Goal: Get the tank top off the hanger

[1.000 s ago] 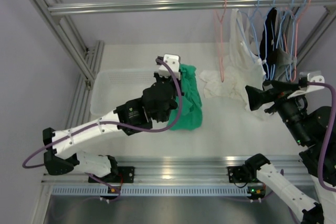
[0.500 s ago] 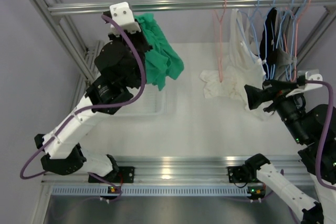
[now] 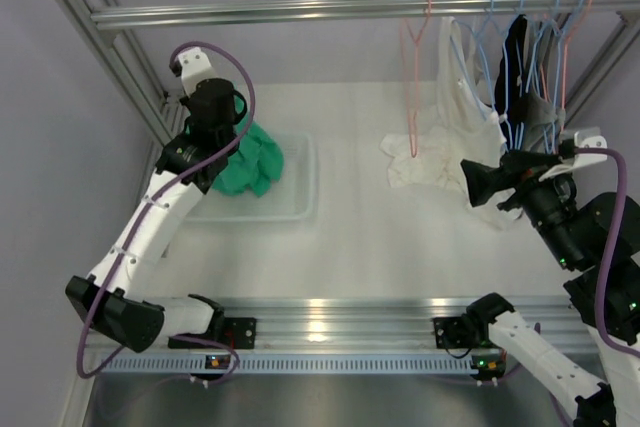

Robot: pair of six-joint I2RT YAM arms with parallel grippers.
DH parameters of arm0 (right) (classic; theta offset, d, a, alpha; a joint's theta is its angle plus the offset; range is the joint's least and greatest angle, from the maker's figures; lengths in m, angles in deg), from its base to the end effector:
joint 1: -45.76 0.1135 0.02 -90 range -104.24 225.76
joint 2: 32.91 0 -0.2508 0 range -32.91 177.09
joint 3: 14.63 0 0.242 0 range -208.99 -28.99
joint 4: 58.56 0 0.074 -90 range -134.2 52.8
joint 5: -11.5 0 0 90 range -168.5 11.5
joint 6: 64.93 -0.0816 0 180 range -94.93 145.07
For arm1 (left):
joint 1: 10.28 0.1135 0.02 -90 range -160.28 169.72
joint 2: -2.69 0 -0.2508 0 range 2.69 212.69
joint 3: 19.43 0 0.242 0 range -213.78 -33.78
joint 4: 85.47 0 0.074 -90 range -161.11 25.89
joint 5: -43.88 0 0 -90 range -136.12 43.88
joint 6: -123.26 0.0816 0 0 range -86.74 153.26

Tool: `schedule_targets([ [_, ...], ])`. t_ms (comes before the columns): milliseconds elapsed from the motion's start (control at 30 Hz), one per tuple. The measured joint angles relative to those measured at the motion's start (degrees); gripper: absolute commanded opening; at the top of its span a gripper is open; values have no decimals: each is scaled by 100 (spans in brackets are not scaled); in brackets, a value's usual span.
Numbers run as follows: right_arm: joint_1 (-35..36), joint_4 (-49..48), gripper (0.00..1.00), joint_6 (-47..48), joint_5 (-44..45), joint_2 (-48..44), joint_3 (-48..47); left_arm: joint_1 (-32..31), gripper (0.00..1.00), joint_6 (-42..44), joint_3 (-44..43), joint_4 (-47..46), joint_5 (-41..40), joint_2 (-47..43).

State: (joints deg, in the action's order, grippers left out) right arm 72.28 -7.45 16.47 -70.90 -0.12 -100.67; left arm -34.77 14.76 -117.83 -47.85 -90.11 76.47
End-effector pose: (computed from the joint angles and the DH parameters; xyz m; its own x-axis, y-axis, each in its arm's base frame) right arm 0.1021 0.0389 0.4490 -0.0155 0.1579 -0.9873 -0.3257 0.9328 0.1543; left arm 0.2958 -0.0725 0.4253 -0.0934 -0.2083 -0.9736 -0.3662 0.9165 -0.1610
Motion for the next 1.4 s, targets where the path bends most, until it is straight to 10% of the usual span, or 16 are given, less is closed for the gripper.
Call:
schedule_targets([
  [600, 0, -72, 99, -13, -76, 295, 118, 756, 2, -2114, 2087, 168, 831, 483],
  [733, 0, -72, 99, -7, -129, 374, 118, 898, 99, -2225, 2098, 184, 1088, 778],
  [1167, -22, 28, 98, 256, 560, 2041, -1705, 898, 99, -1709, 1821, 474, 2135, -890],
  [1400, -1366, 243, 73, 848, 2, 3248, -2684, 898, 99, -990, 1126, 592, 3731, -2277],
])
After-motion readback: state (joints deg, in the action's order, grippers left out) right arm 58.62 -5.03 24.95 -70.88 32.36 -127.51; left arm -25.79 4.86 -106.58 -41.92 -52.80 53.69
